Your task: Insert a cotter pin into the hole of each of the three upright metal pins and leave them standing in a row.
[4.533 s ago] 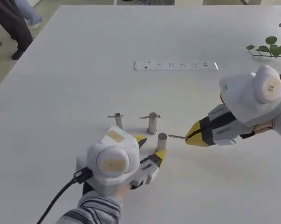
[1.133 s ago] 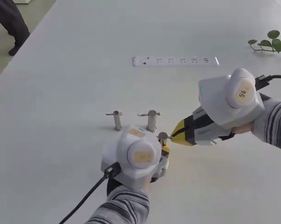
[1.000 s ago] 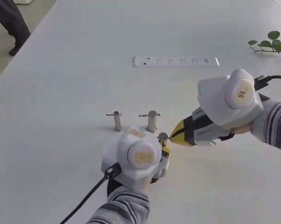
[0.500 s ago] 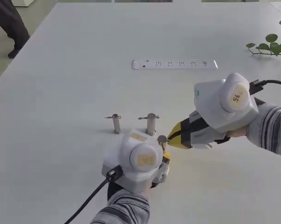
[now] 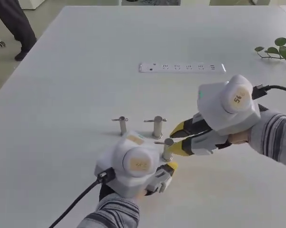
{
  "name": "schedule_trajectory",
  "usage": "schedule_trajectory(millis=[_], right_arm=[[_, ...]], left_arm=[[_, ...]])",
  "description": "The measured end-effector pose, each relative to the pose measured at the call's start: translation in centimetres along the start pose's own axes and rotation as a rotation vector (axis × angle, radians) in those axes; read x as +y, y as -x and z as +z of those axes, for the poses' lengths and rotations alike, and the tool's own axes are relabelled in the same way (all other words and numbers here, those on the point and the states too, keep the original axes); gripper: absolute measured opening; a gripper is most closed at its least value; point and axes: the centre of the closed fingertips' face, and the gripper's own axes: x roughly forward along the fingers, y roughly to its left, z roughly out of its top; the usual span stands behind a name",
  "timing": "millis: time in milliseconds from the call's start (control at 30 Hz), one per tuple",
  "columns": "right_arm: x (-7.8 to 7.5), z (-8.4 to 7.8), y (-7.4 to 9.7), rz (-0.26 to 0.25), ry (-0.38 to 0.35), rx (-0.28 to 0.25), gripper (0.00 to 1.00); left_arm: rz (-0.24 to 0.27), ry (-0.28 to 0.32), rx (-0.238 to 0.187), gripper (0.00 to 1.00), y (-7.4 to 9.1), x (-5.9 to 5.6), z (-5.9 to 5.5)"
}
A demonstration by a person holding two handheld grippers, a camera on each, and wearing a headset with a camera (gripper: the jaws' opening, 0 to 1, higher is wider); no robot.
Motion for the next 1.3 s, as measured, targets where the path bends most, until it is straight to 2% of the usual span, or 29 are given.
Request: schedule_trajectory(millis=[200,267,533,833,1100,1233,1300], right_arm=[[0.1,-0.2,-0.8,-0.005,0.002,0.017,0.12],[0.2,-0.2,-0.8,-0.009,0.022,0.02,0.12],[0.1,-0.1,-1.3,-0.015,0.031,0.019,0.1],[0.1,-0.2,-1.1,0.006,0.008,0.012,0.08],[-1.3,-0.5,0.1,-0.005,0.034,0.034,0.08],[-2.1,-0.7,0.8,-0.008,0.033,0.038,0.08],[-2.5,-0.8,1.1,-0.009,0.039,0.044,0.08]], left_arm=[[-0.009,0.015,-0.011,0.54,0.8,0.3,0.2],[-0.014,0.02,-0.017,0.56,1.3,0.3,0.4],[-0.01,-0.002,-0.017,0.62,2.8,1.2,0.2],[-0.007,0.026,-0.04,0.67,3.8,2.0,0.6],[-0.01,0.048,-0.053,0.74,4.5,2.2,0.9],[-0.003,0.014,-0.07,0.76,5.0,2.6,0.9],[-0.006,0.012,-0.062,0.78,5.1,2.7,0.7]])
